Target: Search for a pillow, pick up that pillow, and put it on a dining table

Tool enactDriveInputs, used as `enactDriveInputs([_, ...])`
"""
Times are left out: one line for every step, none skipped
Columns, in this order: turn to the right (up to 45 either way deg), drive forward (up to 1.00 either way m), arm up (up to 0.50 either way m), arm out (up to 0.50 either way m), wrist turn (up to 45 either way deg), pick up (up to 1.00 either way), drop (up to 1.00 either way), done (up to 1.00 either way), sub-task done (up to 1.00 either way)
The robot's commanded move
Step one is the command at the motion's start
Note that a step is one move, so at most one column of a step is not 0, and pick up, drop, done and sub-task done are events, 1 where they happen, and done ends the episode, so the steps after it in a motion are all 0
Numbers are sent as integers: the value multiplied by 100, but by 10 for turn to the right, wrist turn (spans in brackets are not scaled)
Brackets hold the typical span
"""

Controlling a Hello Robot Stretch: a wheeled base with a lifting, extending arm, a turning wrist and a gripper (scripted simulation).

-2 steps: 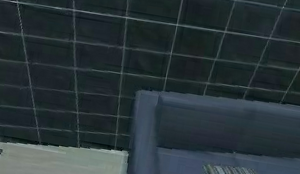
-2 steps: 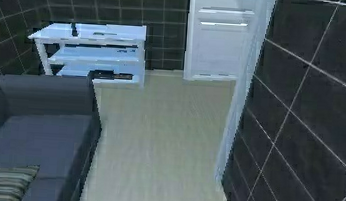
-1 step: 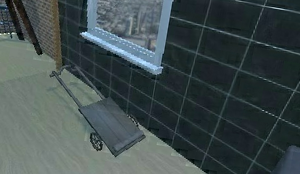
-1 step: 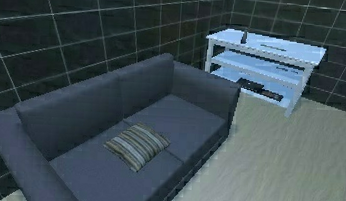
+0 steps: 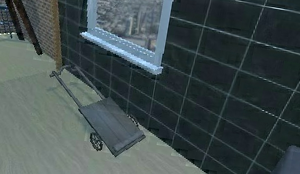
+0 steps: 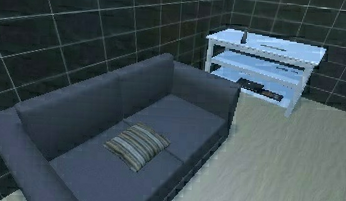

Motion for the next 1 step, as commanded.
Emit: enactDriveInputs([0,0,6,0,0,0,0,0,0])
